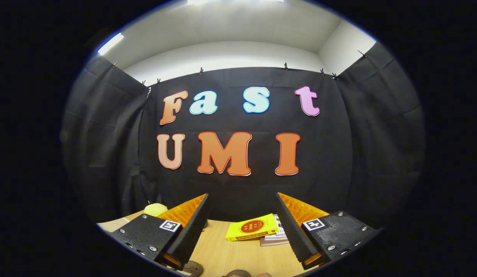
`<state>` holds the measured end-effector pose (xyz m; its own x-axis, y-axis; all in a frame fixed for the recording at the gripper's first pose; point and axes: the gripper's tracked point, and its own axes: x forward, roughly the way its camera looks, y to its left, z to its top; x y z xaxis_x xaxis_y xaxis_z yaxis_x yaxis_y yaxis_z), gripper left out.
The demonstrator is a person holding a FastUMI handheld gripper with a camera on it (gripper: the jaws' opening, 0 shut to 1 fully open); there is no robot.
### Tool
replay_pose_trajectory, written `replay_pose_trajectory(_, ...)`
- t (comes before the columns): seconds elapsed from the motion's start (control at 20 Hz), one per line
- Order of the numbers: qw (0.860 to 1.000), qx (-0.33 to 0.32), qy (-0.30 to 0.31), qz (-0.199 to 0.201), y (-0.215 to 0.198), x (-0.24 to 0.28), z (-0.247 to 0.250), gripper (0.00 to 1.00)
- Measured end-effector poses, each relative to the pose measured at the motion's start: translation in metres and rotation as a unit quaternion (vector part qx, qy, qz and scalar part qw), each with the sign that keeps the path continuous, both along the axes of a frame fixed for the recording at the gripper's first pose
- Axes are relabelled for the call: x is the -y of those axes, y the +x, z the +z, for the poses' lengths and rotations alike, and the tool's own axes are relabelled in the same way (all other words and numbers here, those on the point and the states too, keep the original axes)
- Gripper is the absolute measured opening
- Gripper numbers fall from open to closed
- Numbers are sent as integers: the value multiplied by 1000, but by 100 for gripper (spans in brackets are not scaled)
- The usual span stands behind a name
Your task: Open the storage box then place both shoes into the box .Put the left shoe in first, then the right shoe, with the right side of both shoes facing outward in a uniform manner.
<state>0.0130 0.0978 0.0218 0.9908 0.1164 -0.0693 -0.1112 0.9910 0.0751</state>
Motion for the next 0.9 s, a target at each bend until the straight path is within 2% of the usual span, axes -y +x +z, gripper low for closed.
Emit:
replay_pose_trajectory(0.2, 996, -57, 42, 61, -3, -44, -28, 99)
replay_pose_trajectory(0.45, 969, -155, 104, 159, -23, -120, -75, 98)
replay_pose_trajectory(0.7, 923, -264, 118, 255, -60, -197, -127, 96)
replay_pose_trajectory(0.9, 867, -360, 140, 316, -104, -246, -167, 96)
